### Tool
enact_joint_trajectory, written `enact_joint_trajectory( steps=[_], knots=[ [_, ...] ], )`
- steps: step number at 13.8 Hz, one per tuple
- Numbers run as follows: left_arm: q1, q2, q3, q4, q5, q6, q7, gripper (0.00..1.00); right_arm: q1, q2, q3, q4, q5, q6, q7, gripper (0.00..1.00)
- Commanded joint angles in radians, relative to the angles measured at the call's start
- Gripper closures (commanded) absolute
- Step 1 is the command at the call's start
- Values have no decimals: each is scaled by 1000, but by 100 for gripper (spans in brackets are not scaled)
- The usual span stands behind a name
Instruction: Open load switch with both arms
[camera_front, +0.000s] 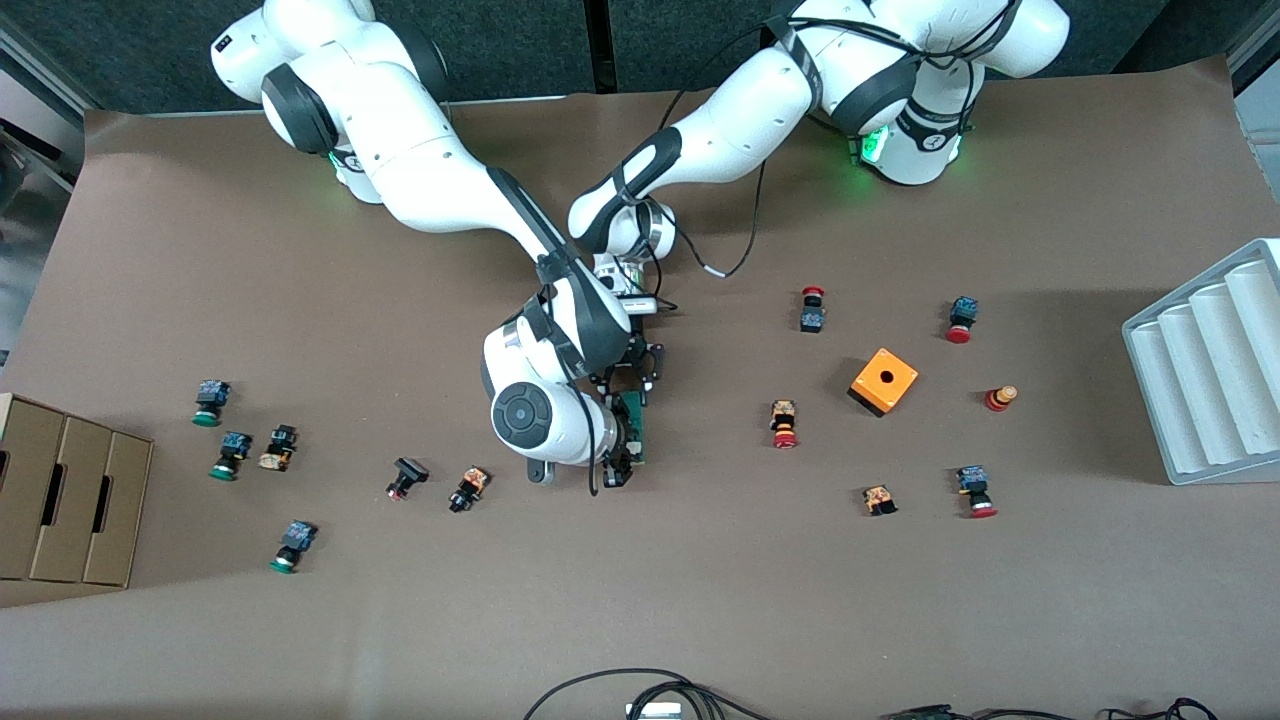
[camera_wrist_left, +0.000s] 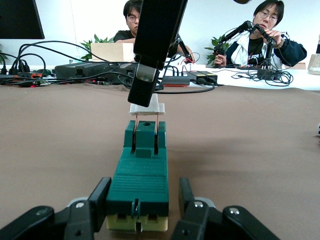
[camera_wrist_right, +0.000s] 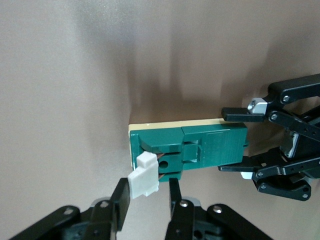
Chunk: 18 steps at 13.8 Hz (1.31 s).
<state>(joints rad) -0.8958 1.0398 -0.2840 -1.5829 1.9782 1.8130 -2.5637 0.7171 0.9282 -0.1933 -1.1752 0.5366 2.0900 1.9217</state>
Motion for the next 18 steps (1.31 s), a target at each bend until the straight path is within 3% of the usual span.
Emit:
enact_joint_trajectory(
  steps=[1,18],
  knots=[
    [-17,19,0,32,2,-17,17,39,13,-48,-8,-52,26,-15,8,61],
    [-18,20,0,32,1,-17,17,39,27,-88,-8,-126,14,-1,0,63]
  ],
)
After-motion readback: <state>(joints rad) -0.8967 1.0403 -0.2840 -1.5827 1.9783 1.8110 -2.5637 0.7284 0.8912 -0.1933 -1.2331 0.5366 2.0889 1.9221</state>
